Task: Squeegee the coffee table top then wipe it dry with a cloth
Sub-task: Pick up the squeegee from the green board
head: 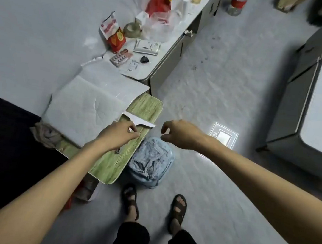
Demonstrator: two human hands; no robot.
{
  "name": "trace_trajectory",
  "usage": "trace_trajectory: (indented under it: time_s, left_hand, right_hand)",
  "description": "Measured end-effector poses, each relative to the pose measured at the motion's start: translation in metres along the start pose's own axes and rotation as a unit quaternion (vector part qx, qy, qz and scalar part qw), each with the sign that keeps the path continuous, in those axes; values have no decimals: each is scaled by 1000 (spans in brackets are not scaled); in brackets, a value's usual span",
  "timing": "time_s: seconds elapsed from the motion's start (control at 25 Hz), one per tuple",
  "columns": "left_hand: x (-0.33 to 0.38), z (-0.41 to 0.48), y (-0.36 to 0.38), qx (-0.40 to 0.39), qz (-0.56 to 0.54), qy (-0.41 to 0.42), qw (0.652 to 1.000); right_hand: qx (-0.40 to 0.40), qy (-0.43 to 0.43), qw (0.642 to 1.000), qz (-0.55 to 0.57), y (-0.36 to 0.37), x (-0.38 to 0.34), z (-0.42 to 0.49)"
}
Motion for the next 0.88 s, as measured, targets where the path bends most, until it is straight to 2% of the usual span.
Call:
trace_trajectory:
  time_s: [0.16,0.36,0.48,0.6,0.68,0.76,0.88]
  left_hand:
    - [-109,80,55,19,-48,-43,998]
    - [-226,158,133,28,-41,-103,993]
    - [-265,189,164,2,-16,-133,991]
    - [-283,202,173,-55,83,-119,988]
    - [-281,210,169,-89,102,-116,984]
    - [-264,218,157,-114,27,-117,986]
    - [-205,223,129,-130,-204,-108,964]
  right_hand:
    - [-6,51,999,-8,51,-7,97]
    - [-10,109,992,69,139,-9,193]
    - [-40,134,986,91,178,-5,225]
    - [-64,143,982,106,192,0,238]
    - [-65,155,979,120,190,6,239]
    - [-61,172,975,128,179,16,232]
    - [-56,199,967,148,150,33,208]
Point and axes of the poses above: each hand's wrist, its own z-axis towards the middle knuckle, its own y-axis out of the palm, x = y × z, the point moved 1 cm from there along z, towards the middle knuckle, and after that the axes turned 15 degrees about y, right-handed, at the moved point
